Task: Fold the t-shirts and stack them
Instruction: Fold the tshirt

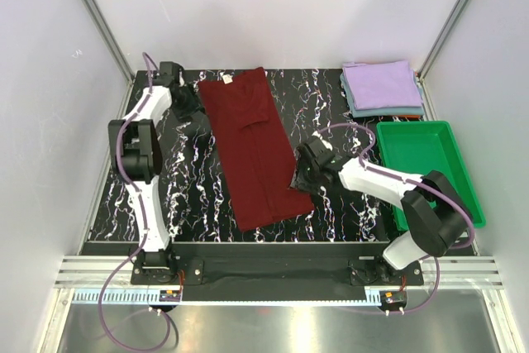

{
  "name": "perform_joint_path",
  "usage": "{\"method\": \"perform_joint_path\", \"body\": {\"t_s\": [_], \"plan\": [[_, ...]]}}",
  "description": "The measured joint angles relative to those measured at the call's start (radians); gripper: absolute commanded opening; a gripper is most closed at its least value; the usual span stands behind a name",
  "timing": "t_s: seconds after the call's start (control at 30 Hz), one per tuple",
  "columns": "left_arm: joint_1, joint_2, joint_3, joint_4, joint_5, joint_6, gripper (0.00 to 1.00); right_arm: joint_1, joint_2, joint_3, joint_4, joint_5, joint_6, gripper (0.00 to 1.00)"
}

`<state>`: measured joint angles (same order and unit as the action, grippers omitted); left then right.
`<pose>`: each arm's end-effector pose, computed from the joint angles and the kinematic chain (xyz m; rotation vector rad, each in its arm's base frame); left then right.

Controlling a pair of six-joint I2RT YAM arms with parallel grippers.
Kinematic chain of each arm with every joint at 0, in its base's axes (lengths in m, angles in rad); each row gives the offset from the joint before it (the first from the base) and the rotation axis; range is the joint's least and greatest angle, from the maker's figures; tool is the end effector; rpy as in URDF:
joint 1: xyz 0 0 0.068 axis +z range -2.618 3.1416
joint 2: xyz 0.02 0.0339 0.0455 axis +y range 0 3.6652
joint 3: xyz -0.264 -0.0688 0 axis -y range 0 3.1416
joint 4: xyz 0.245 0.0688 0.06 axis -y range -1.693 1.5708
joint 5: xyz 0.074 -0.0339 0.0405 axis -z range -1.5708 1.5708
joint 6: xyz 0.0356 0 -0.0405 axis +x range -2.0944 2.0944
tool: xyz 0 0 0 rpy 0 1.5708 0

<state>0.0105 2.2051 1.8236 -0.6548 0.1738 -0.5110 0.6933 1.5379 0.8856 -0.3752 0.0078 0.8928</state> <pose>0.4818 -0.0011 0.1968 -0.6192 2.5648 -0.4015 0.2302 0.1909 0.1825 0.2724 2.6923 0.5296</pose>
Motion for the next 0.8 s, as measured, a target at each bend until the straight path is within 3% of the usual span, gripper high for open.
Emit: {"method": "perform_joint_path", "body": {"t_s": [0.07,0.2,0.43,0.63,0.8], "plan": [[0.003,-0.101,-0.107,0.023,-0.006,0.007,0.57,-0.008,0.0,0.023,-0.034,0.002,-0.067,0.48],[-0.011,-0.386,-0.46,0.074,-0.013,0.004,0.57,-0.061,0.001,0.03,-0.077,-0.029,-0.17,0.52],[-0.167,-0.697,-0.934,0.129,0.014,-0.028,0.56,-0.125,0.0,-0.019,-0.1,-0.112,-0.249,0.54],[-0.25,-0.972,-1.188,0.145,0.024,-0.118,0.57,-0.126,-0.031,-0.12,-0.09,-0.172,-0.251,0.49],[-0.354,-1.134,-1.323,0.195,0.034,-0.231,0.57,-0.126,-0.087,-0.193,-0.03,-0.204,-0.24,0.36]]}}
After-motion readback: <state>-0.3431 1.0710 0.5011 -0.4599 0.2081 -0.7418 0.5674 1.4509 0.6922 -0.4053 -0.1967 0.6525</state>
